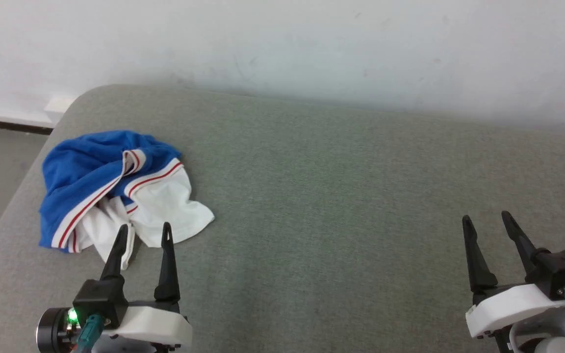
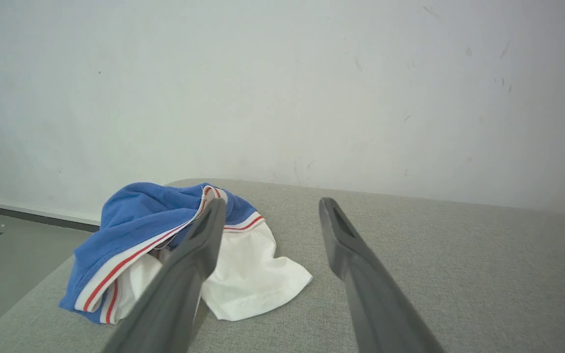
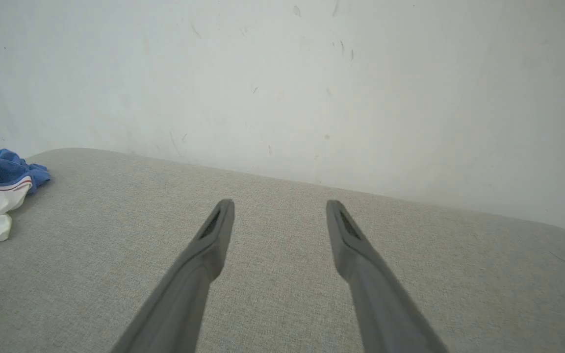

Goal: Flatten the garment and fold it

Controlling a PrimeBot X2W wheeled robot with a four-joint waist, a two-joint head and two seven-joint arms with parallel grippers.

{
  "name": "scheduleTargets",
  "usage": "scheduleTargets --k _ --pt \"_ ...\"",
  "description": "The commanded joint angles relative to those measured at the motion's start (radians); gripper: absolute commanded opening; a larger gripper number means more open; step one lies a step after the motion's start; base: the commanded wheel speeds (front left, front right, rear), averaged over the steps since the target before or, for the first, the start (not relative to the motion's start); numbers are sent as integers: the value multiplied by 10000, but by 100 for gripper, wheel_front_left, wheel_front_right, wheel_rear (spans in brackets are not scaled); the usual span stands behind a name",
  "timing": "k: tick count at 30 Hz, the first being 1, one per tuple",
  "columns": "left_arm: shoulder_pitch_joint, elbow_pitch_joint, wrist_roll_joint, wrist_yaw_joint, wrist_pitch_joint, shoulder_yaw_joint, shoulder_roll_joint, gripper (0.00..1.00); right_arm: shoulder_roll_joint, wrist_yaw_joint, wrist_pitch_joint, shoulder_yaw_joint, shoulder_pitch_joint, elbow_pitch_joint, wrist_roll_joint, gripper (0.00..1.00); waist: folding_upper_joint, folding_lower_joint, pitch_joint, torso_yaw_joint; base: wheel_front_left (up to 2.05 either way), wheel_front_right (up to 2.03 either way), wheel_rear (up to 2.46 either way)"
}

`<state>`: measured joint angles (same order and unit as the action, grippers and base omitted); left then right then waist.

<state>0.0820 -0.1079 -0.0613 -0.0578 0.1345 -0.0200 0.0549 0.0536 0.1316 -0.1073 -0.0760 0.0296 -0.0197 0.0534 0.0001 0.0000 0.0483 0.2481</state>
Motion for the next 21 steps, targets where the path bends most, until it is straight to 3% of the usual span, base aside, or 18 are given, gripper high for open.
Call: scheduleTargets --k 1,21 --pt "194 -67 -67 -90 127 -17 -26 100 -17 -5 -29 12 101 62 -38 100 -1 0 54 270 0 0 0" --pt "588 -201 -317 -301 525 -136 -33 100 -23 -7 37 414 291 244 -240 100 -1 0 9 1804 0 0 0"
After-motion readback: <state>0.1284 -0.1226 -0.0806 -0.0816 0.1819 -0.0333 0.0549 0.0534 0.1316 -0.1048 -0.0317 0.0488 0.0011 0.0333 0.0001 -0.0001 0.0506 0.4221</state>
